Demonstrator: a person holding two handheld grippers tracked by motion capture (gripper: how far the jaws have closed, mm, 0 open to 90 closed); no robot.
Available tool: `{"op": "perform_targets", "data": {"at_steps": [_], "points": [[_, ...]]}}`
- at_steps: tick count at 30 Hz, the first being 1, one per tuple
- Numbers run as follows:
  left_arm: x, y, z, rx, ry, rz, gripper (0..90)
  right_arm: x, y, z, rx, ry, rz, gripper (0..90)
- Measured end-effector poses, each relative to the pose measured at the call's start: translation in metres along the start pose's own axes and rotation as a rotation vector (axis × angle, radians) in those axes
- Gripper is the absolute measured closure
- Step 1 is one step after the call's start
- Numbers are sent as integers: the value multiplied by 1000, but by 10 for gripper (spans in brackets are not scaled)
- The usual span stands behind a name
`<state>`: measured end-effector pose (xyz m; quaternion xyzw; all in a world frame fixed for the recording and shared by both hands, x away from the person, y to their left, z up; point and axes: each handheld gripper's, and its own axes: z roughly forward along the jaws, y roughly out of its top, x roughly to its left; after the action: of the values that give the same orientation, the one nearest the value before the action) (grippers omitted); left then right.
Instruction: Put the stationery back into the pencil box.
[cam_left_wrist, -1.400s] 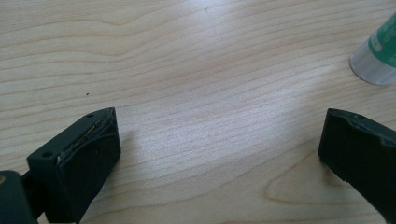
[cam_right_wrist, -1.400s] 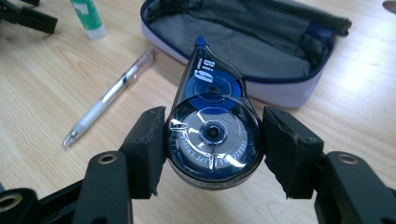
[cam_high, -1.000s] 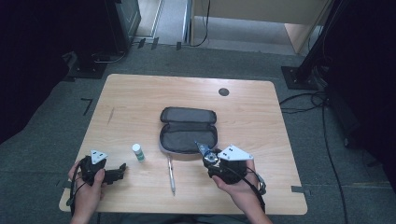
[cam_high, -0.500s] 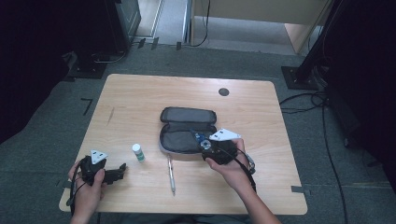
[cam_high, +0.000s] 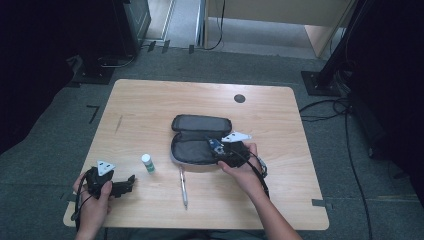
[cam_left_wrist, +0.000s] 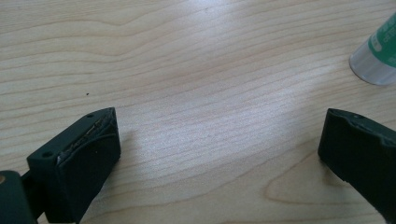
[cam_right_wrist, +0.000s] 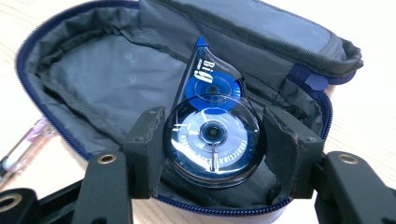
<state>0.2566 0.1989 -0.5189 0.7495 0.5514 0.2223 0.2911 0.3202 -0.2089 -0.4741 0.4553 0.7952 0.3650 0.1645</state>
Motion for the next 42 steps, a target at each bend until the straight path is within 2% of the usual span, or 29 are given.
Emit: {"op": "perform_targets", "data": {"at_steps": [9,13,22,25,32,36,42], "points": [[0,0,0,0,0,0,0,-3,-1,10,44,-18,3,418],[0,0,0,0,0,0,0,-6,0,10,32,-43,17,418],[0,0,0,0,0,0,0,-9,-1,8,31,-61,24,413],[0,0,0,0,0,0,0,-9,-1,8,26,-69,30,383],[0,0,0,0,0,0,0,-7,0,2,5,-100,32,299],[0,0,0,0,0,0,0,-3,2,-7,-18,-89,40,300],[0,0,0,0,0,0,0,11,2,-22,-55,-68,25,304]]}}
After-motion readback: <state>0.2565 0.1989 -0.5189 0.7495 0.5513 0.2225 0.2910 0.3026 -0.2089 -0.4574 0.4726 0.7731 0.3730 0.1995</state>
